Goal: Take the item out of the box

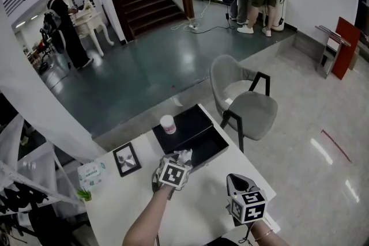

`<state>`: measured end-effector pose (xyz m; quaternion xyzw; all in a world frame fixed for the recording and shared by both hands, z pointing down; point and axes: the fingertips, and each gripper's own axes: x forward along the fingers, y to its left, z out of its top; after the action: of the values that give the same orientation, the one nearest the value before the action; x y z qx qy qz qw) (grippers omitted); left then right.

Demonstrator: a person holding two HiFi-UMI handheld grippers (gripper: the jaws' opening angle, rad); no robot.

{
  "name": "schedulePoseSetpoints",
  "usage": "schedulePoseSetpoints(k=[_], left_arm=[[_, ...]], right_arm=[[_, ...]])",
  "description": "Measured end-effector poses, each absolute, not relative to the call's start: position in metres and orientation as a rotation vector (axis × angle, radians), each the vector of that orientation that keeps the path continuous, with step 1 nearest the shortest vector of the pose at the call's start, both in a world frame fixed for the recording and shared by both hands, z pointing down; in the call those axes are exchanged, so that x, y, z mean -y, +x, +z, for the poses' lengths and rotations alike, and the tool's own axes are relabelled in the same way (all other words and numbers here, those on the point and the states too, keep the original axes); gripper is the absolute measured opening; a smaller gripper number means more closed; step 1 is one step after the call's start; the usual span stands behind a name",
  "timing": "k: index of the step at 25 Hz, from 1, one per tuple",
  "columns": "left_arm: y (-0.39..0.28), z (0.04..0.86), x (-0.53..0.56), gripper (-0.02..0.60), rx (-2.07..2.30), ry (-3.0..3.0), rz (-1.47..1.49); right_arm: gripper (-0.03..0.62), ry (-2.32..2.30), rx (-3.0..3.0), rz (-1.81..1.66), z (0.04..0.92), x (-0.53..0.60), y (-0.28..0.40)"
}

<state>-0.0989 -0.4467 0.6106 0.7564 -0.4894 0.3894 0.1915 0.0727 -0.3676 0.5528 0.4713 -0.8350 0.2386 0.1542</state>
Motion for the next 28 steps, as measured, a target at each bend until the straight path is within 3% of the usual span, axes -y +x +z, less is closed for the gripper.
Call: schedulePoseSetpoints(k=[14,18,28], left_arm=[[-0.098,0.619,0.444,0.172,1.336,2.093,1.255],[-0.103,0.620,0.444,0.094,1.346,2.106,1.345],[-0.106,0.618,0.445,0.054,1.355,2.118,1.374]], right_arm=[[0.001,1.329,2.380,0.679,0.557,0.367,0.073],[0.002,1.324,2.381,0.684,0.559,0.365,0.072],[0.002,1.326,2.366,0.705,0.560,0.364,0.076]])
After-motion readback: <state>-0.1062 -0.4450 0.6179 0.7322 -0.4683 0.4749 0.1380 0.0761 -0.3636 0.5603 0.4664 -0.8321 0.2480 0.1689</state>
